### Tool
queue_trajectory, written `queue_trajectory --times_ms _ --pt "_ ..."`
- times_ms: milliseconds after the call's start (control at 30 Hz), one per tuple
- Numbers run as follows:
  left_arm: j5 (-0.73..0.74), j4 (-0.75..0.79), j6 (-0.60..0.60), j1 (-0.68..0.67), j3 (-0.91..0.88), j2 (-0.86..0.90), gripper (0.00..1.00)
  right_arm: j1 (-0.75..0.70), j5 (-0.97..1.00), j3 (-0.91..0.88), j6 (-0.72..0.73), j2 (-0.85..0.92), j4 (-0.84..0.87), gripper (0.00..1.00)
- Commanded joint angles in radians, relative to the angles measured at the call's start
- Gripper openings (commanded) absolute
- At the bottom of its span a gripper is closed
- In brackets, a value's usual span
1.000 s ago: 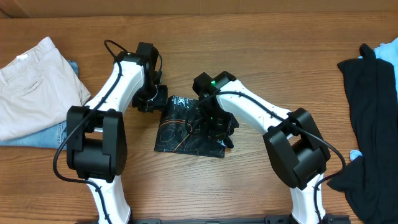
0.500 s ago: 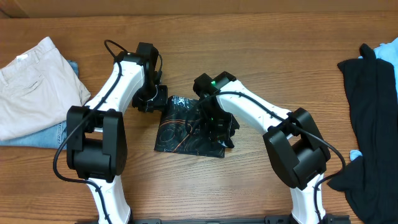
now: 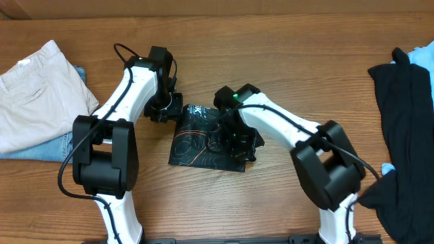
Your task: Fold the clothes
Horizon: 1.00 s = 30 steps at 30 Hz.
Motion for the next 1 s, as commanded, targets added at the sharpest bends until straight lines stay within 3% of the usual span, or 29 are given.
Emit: queue_trajectory --times_ms 0,333,467,767,967 --pt "0.004 -0.002 0.022 -0.013 0.019 0.007 0.4 -0.015 0.006 0.026 0.016 -0.13 -0.011 0.04" --pt "0.004 -0.013 0.022 -0.013 0.019 0.007 0.39 -0.034 0.006 -0.06 0.03 -0.15 -0.076 0.06" --pt "0.004 -0.019 0.022 -0.013 0.019 0.007 0.38 -0.034 0.006 -0.101 0.029 -0.15 -0.05 0.24" --pt "-0.001 -0.047 0.023 -0.013 0.096 -0.006 0.34 -0.052 0.025 -0.088 0.057 -0.155 0.018 0.22" --pt "-0.018 0.017 0.078 -0.023 0.225 -0.006 0.39 -0.059 -0.117 -0.065 0.055 -0.156 0.029 0.23"
